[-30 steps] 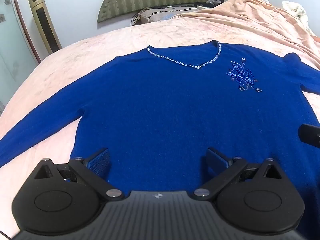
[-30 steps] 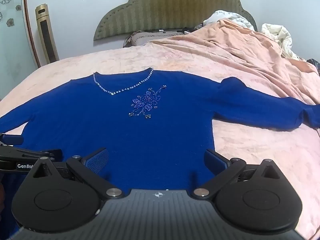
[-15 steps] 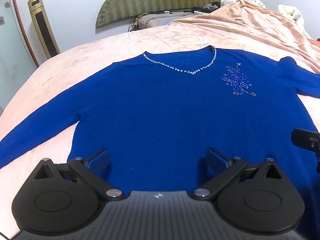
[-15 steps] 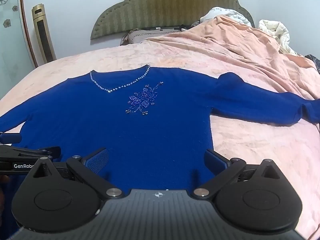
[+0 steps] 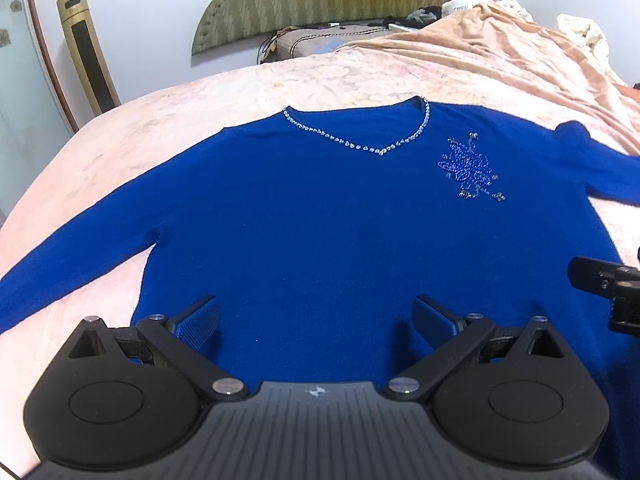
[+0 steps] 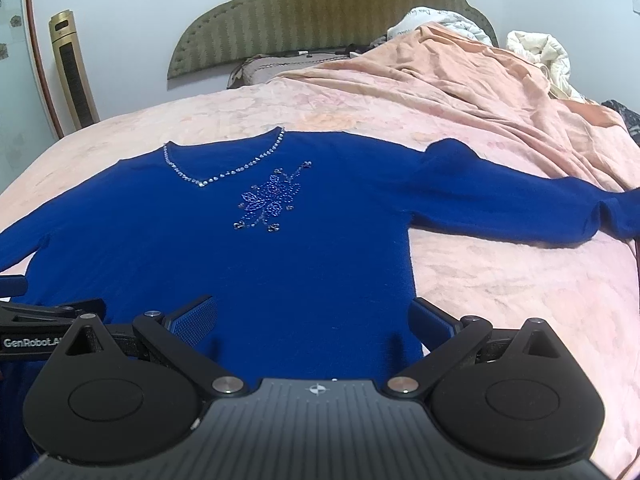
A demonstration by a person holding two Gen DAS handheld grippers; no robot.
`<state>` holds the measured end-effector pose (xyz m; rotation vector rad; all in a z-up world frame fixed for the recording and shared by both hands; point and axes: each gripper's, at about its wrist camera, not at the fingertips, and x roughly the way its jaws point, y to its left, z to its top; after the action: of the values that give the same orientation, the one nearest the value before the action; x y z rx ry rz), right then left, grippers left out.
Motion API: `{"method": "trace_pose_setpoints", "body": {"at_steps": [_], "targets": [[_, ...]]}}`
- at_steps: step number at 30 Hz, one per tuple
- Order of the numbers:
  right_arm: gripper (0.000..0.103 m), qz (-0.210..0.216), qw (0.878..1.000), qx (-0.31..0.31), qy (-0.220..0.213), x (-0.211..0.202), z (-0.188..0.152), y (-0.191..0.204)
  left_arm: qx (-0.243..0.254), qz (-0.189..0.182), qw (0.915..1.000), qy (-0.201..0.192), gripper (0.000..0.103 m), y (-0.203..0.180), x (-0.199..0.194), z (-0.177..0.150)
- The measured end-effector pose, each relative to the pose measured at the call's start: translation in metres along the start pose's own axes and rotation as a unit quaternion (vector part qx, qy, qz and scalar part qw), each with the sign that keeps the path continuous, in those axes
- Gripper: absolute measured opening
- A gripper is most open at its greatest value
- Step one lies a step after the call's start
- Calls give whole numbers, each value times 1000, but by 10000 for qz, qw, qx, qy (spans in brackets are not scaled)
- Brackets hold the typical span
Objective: Fold small clothes
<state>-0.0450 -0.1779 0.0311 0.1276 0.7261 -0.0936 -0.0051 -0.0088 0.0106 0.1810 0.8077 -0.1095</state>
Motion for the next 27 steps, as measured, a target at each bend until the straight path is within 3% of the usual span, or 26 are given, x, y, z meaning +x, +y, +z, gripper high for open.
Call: {"method": "trace_pose_setpoints", "body": {"at_steps": [11,27], "targets": [[103,-74,9999,104,22,6,3,-7,113,275,9995,-135,103,-6,-3,-1],[103,39,9994,312,-127,4,2,-19,9,151,9999,54,103,-12,2,2]]}}
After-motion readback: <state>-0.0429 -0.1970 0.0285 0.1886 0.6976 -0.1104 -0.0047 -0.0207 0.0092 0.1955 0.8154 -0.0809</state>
